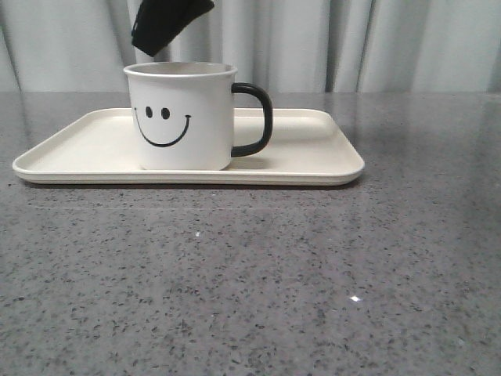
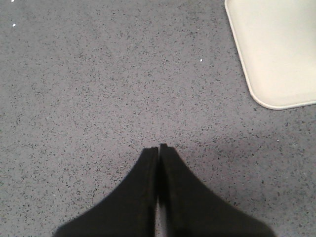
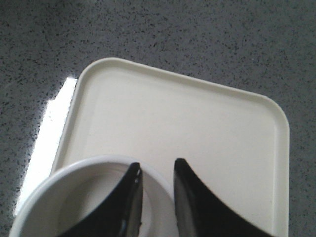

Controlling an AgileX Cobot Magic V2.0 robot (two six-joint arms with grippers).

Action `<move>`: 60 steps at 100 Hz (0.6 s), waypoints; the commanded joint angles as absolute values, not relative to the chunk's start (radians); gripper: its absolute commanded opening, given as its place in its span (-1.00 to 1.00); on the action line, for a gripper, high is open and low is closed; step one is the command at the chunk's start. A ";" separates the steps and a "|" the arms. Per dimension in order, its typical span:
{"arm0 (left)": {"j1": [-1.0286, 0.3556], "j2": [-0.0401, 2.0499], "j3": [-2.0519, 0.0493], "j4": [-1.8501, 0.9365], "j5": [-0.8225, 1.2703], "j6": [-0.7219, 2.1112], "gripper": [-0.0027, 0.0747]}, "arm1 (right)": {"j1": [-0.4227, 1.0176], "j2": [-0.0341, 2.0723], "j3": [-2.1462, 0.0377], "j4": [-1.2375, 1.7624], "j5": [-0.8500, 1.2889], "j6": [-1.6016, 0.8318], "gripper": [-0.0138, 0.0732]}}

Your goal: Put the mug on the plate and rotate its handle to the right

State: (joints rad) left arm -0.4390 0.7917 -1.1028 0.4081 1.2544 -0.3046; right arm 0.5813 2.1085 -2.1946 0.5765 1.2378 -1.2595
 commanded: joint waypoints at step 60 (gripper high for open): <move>-0.444 0.789 -1.125 0.428 1.175 -0.312 -0.98 | 0.578 1.776 -2.228 0.573 1.196 -1.141 -0.25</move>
